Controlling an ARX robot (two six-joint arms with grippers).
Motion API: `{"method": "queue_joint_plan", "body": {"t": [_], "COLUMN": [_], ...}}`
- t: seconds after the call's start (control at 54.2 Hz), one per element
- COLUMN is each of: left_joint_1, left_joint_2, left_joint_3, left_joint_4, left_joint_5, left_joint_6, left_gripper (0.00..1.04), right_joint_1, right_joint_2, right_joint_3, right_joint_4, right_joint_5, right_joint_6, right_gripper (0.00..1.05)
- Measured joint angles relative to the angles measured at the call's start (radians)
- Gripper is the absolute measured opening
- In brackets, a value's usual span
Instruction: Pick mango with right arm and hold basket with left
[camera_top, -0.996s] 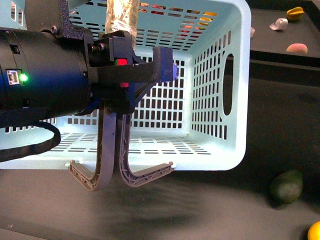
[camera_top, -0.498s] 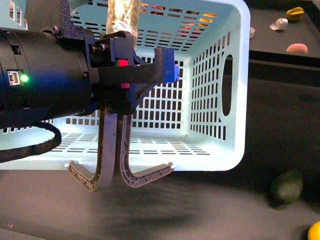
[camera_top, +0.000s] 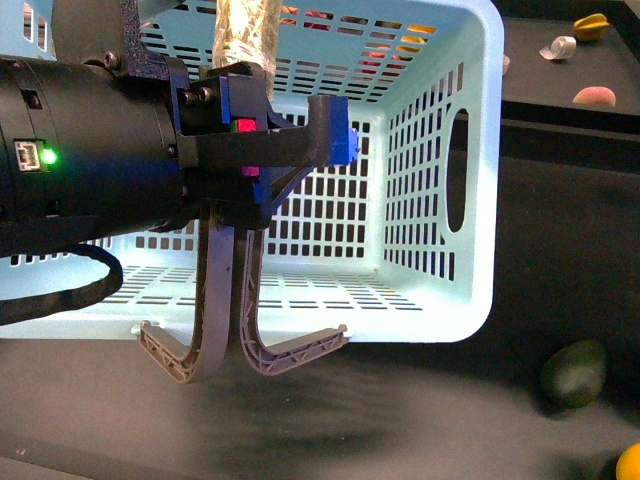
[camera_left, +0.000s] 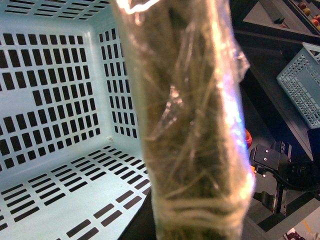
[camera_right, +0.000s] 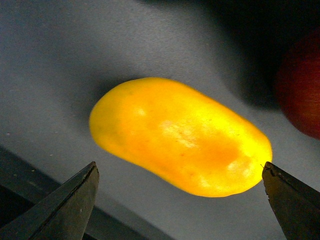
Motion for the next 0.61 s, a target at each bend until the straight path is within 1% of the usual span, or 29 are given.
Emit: {"method": "queue_joint_plan", "body": {"t": [0.369, 0.461, 0.535, 0.609], "left_joint_1": [0.000, 0.000, 0.000, 0.000], "left_joint_2": [0.000, 0.000, 0.000, 0.000], "left_joint_3": [0.000, 0.000, 0.000, 0.000], "left_joint_4": [0.000, 0.000, 0.000, 0.000], "left_joint_5": [0.000, 0.000, 0.000, 0.000], "left_joint_6": [0.000, 0.000, 0.000, 0.000], "left_gripper": [0.08, 0.08, 0.08, 0.08], "right_joint_1": [-0.006, 0.006, 0.028, 0.047], "right_joint_2": [0.053, 0.070, 0.082, 0.093], "right_joint_3": [0.066, 0.074, 0.078, 0.079], "right_joint_4": [-0.061, -0.040, -0.027, -0.006], "right_joint_5": [0.024, 0.034, 0.007, 0.005], "right_joint_6": [-0.085, -0.103, -0.105, -0.106], "right_gripper": [0.97, 0.97, 0.97, 0.97]}}
